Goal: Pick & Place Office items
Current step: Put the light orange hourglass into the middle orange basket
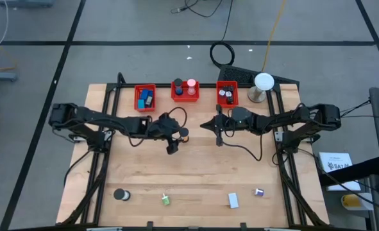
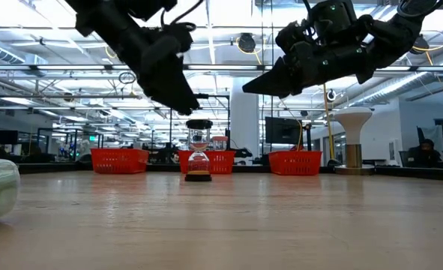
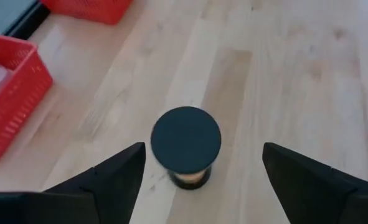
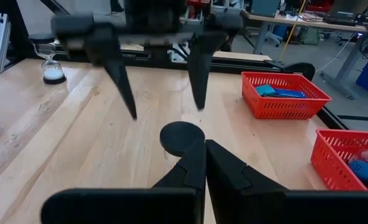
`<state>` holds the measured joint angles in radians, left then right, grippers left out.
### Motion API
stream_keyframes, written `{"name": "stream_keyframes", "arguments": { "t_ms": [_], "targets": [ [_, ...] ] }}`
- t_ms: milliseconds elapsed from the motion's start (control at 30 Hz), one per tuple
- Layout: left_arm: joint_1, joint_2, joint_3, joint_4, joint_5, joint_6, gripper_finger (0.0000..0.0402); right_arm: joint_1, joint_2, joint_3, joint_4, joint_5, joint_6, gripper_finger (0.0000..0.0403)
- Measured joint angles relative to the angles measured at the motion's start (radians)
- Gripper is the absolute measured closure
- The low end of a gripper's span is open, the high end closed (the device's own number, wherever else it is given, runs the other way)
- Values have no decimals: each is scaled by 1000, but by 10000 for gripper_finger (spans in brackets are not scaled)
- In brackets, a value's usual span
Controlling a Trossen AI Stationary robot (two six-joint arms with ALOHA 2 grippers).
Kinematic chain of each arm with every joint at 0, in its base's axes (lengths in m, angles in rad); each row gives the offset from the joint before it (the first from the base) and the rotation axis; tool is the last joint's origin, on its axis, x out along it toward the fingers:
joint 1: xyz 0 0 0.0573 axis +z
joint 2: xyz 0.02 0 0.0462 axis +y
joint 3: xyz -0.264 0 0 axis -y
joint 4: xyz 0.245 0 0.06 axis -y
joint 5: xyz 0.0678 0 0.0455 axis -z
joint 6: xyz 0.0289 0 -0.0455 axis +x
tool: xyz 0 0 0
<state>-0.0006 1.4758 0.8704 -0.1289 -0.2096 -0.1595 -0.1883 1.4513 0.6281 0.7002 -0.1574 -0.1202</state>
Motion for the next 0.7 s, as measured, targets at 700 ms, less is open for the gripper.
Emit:
{"name": "stream_keyframes", "arguments": {
  "t_ms": [700],
  "targets": [
    [58,155,-1,141,2,50,105,0,0,0,-6,0,0,399]
  ]
}}
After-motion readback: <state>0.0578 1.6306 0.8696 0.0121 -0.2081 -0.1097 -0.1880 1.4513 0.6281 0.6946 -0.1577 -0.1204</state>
